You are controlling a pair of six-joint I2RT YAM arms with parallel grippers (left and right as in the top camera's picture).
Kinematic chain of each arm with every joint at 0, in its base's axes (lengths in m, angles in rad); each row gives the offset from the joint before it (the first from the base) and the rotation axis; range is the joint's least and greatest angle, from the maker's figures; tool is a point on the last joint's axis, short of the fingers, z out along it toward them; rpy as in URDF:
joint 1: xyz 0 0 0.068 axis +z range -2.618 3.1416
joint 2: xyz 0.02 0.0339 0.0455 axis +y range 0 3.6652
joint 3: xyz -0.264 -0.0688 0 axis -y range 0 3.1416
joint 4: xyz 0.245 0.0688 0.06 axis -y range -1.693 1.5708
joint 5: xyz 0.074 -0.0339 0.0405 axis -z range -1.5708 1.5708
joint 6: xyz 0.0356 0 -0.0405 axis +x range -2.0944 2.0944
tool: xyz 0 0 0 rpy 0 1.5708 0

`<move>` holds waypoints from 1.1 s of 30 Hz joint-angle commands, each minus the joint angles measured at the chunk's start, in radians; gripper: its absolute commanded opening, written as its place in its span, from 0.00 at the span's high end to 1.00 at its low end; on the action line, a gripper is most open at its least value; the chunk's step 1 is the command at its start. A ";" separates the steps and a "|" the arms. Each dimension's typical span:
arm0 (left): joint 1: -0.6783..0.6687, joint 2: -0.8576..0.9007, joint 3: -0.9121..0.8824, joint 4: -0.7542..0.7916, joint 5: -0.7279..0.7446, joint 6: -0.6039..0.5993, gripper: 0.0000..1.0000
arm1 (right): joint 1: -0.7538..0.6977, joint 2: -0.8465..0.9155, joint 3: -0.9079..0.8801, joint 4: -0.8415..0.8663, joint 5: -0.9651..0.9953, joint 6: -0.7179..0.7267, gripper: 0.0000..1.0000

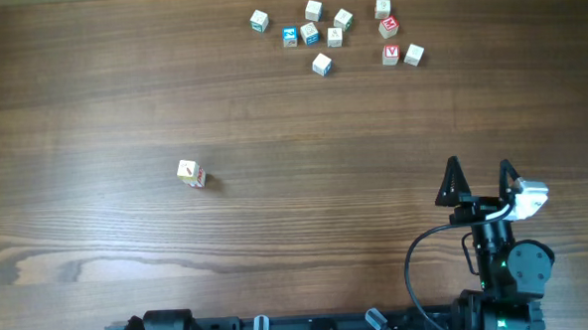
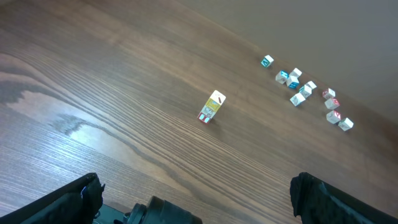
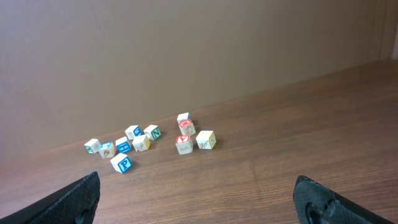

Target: Form a tower

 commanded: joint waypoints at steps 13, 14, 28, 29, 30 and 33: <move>0.000 -0.013 -0.377 0.488 0.043 0.123 0.00 | -0.005 -0.011 -0.001 0.005 0.018 0.013 0.00; 0.000 -0.029 -0.491 0.625 0.043 0.150 0.00 | -0.005 -0.011 -0.001 0.005 0.018 0.013 0.00; 0.004 -0.174 -1.303 1.518 0.051 0.462 0.00 | -0.005 -0.011 -0.001 0.005 0.018 0.013 0.00; 0.004 -0.174 -1.306 1.527 0.053 0.461 0.00 | -0.005 -0.011 -0.001 0.005 0.018 0.013 0.00; 0.004 -0.174 -1.306 1.527 0.053 0.460 0.00 | -0.005 -0.011 -0.001 0.005 0.018 0.013 0.00; 0.004 -0.174 -1.326 1.579 0.062 0.442 0.00 | -0.005 -0.011 -0.001 0.005 0.018 0.013 0.00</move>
